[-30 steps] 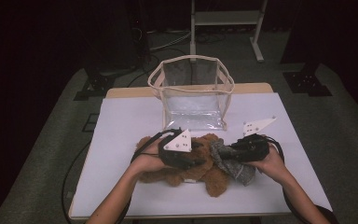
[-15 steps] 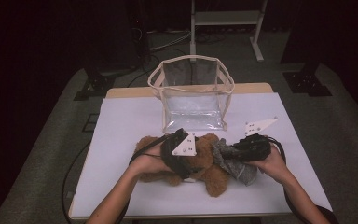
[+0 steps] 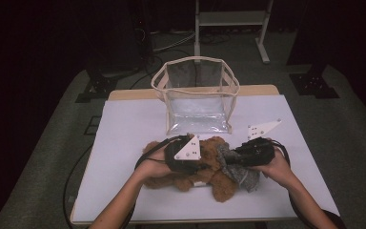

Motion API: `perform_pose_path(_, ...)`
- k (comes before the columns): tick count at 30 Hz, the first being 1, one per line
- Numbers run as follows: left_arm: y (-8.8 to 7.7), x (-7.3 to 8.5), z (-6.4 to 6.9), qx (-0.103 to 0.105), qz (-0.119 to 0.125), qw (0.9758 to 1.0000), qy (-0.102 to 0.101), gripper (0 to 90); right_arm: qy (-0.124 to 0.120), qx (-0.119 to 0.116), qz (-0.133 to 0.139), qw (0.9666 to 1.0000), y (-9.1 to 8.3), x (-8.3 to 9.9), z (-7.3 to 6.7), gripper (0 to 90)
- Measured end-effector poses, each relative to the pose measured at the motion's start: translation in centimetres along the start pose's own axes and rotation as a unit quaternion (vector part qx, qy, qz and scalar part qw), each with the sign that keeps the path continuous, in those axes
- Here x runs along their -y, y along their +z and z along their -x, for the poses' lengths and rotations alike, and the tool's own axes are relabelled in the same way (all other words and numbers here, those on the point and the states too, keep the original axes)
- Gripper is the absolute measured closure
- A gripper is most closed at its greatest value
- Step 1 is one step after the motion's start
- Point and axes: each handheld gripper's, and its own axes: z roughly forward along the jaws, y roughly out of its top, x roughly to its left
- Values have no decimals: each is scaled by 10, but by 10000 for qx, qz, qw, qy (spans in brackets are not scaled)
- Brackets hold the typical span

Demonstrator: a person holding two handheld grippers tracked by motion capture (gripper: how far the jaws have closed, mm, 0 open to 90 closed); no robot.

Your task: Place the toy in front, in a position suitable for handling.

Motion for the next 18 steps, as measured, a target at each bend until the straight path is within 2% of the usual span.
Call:
perform_pose_path(1,0,0,0,0,0,10000,0,518,0,0,0,10000,0,0,0,713)
perform_pose_path(2,-2,-5,1,114,173,9997,-116,518,-69,15,59,10000,-10,-5,-5,713)
perform_pose_path(4,-1,-9,2,209,235,9994,-123,517,-181,55,68,9998,-19,-9,-10,713)
perform_pose_path(5,-1,-9,2,209,235,9994,-123,515,-181,55,68,9998,-19,-9,-10,713)
perform_pose_path(6,4,-11,4,299,143,9994,-60,509,-268,136,-28,9995,-24,-10,-15,712)
perform_pose_path(9,10,-10,4,334,52,9994,-75,460,-286,216,-184,9992,-23,-7,-15,712)
perform_pose_path(10,14,-8,3,368,-9,9993,-96,435,-145,198,-208,9995,-20,0,-10,711)
perform_pose_path(12,16,-7,1,395,-48,9991,-174,358,-28,158,-107,9998,-19,7,-5,711)
perform_pose_path(16,15,-5,-5,402,-215,9986,-276,200,122,76,105,9998,-20,13,3,711)
perform_pose_path(18,16,-3,-7,459,-230,9980,-370,152,184,29,204,9996,-20,16,6,711)
